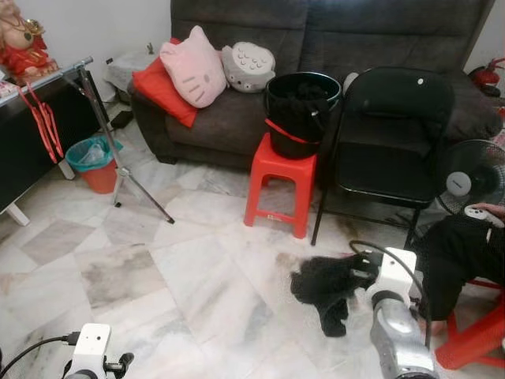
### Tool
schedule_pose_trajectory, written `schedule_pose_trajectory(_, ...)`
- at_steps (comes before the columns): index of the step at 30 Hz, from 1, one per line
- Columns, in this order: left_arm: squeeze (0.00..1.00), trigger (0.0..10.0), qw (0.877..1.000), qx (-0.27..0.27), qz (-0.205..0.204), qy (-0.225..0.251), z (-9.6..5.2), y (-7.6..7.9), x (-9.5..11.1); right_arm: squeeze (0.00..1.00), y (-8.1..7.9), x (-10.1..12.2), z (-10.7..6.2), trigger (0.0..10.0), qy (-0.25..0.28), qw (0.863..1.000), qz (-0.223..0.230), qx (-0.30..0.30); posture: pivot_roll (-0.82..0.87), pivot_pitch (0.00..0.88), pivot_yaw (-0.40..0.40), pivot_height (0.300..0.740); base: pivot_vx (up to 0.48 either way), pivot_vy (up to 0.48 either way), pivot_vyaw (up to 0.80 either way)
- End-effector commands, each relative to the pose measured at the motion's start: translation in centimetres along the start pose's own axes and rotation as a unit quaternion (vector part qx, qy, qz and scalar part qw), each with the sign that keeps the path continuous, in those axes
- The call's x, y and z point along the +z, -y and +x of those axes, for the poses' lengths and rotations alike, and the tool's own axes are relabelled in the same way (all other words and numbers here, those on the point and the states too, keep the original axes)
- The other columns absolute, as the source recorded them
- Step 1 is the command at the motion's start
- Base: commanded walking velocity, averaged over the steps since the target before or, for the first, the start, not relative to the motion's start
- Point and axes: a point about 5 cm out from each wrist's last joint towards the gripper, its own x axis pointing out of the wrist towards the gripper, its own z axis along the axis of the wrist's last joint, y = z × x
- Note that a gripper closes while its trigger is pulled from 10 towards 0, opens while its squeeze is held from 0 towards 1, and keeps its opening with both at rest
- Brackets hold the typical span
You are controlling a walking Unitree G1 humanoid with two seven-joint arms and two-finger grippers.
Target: Hang hanger
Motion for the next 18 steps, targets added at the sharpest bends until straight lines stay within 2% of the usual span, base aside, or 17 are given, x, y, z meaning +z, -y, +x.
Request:
schedule_pose_trajectory(1,0.00,10.0,1.000,0.006,-0.013,0.004,-0.08,-0.02,-0.18,0.00,0.11,0.45,0.11,10.0,0.019,1.000,0.010,-0.006,-0.04,0.000,0.013,0.740,0.000,0.000,0.00)
schedule_pose_trajectory(5,0.00,10.0,1.000,0.008,-0.021,0.015,-0.16,-0.05,-0.19,0.00,0.46,0.33,-0.12,10.0,0.042,0.999,0.029,-0.021,-0.03,0.000,0.015,0.740,0.000,0.000,0.00)
schedule_pose_trajectory(11,0.00,10.0,0.999,0.014,-0.025,0.015,-0.24,-0.20,-0.34,0.00,0.59,0.41,-0.11,10.0,0.055,0.998,0.024,-0.029,-0.03,0.000,0.012,0.740,0.000,0.000,0.00)
schedule_pose_trajectory(18,0.00,10.0,1.000,0.006,-0.012,0.004,-0.35,-0.44,-0.60,0.00,0.18,0.20,-0.33,10.0,0.066,0.997,0.027,-0.029,-0.03,0.000,0.028,0.740,0.000,0.000,0.75)
